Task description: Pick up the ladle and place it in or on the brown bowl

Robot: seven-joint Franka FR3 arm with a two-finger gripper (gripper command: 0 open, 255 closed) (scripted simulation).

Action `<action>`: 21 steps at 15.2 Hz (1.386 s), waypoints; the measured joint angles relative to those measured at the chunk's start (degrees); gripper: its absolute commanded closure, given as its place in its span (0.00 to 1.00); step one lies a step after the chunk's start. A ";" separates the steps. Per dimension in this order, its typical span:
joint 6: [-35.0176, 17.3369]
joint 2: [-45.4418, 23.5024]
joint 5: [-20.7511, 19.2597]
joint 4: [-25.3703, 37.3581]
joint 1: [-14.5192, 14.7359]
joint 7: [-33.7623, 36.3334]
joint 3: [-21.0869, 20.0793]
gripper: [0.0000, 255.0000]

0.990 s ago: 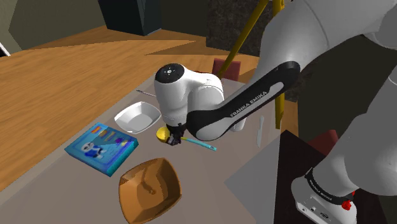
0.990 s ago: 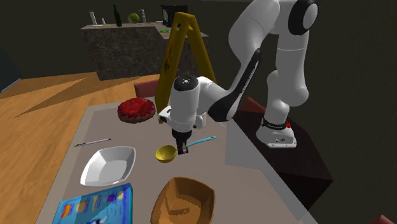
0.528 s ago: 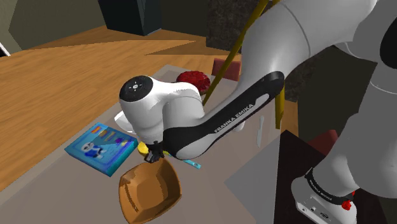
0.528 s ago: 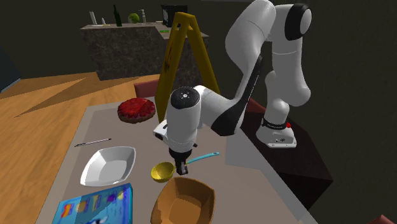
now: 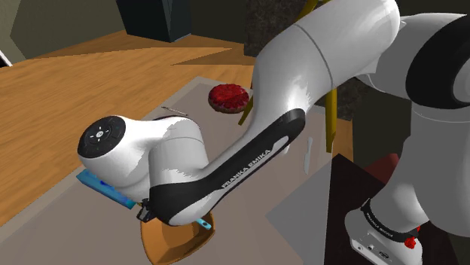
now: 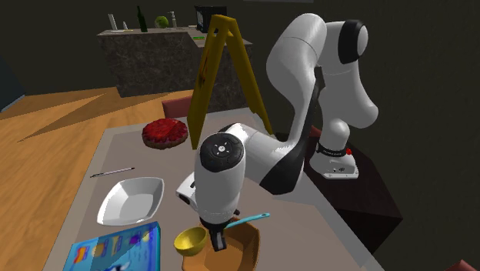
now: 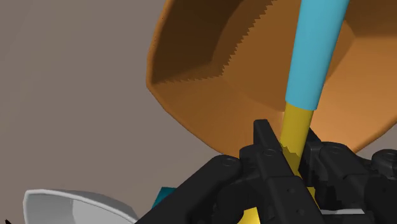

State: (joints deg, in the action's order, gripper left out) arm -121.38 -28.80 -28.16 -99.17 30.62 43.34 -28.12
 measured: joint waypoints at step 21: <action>-6.30 -6.48 -4.21 -1.04 2.05 3.88 2.34 0.00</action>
State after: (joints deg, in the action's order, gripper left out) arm -127.68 -35.28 -32.37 -100.21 32.68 47.21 -25.78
